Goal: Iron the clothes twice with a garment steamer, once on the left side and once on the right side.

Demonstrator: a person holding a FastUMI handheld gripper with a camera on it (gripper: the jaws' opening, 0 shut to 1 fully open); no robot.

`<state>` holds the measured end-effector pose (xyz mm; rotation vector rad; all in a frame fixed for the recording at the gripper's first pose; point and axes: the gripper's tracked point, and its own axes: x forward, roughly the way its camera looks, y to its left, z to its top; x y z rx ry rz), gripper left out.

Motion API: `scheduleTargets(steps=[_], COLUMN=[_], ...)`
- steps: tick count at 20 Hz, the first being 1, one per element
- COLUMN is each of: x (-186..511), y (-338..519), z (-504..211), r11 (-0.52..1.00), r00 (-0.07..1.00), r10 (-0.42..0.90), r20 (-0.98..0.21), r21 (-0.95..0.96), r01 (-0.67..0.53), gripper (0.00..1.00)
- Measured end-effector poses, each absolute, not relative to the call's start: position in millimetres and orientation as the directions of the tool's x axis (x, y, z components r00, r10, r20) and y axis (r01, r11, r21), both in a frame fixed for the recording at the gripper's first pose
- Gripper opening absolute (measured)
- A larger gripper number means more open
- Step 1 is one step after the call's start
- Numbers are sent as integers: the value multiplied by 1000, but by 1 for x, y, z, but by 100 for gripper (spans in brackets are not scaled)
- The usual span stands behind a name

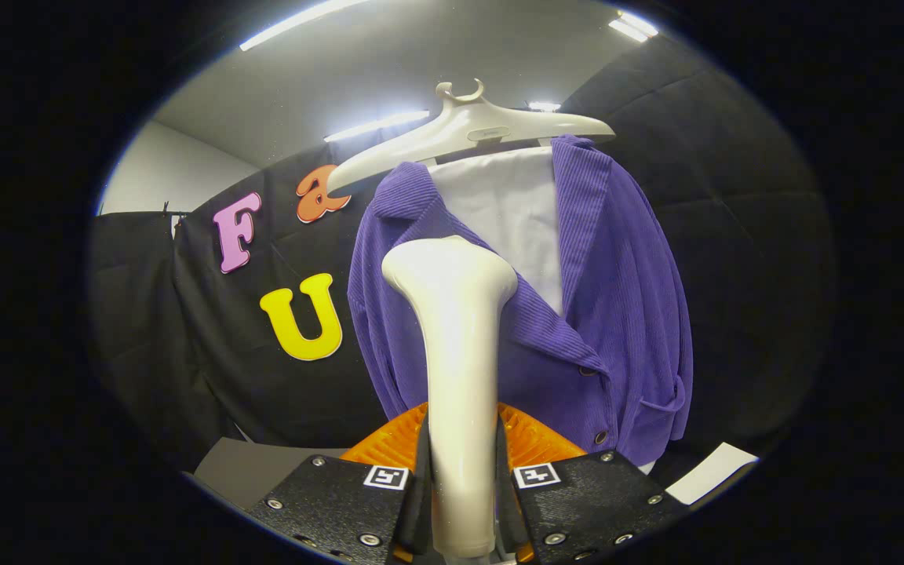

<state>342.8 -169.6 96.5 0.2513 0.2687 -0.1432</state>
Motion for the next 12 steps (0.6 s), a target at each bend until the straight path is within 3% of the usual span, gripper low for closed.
scheduleTargets(steps=[12], x=[294], y=[-175], z=[11], r11=[954], r00=[895], r10=[-87], r20=[-438], r21=[222], r01=[202], gripper=[34])
